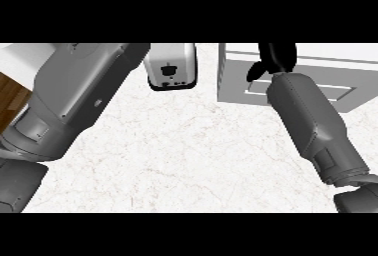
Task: Pick up the can, place it into the drawer and close the drawer
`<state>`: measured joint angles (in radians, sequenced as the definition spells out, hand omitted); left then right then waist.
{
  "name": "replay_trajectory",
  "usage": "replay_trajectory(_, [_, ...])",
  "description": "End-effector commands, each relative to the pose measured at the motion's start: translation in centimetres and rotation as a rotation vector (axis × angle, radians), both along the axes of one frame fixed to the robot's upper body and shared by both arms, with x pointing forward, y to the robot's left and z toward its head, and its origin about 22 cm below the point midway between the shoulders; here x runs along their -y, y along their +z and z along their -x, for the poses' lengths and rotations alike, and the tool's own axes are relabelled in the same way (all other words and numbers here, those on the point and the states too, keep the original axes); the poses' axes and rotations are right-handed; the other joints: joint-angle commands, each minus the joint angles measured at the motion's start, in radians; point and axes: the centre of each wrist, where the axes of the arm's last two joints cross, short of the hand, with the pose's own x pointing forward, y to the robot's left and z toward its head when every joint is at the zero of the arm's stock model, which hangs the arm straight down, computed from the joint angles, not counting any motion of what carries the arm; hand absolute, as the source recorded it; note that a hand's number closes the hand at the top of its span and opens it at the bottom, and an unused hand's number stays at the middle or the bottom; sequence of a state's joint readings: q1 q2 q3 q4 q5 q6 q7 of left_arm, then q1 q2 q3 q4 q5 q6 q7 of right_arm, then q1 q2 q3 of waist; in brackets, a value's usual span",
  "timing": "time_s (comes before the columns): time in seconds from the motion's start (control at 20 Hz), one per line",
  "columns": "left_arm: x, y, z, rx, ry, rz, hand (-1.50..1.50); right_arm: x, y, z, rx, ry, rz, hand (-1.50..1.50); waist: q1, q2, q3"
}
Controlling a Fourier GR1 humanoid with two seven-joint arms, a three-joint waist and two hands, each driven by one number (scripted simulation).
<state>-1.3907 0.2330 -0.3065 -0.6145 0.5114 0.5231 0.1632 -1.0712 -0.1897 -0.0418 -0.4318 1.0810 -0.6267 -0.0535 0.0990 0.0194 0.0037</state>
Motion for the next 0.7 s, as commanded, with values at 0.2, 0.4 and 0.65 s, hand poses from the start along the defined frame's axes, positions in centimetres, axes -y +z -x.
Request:
replay_trajectory(0.2, [-0.6,0.2,1.1,-0.014,-0.031,0.0,-1.5,-0.9,5.1,-1.8,0.089,0.014,-0.063,-1.5,0.021,-0.006,-0.002])
replay_trajectory(0.4, [-2.8,-0.3,1.0,-0.003,-0.012,0.005,-1.5,-2.1,5.2,-1.7,0.109,0.095,-0.198,-1.5,0.02,-0.003,-0.001])
replay_trajectory(0.65, [-4.5,-1.6,1.7,-0.003,-0.036,-0.006,-1.5,-0.8,4.2,-1.7,0.1,0.089,-0.217,-1.5,0.029,-0.001,-0.002])
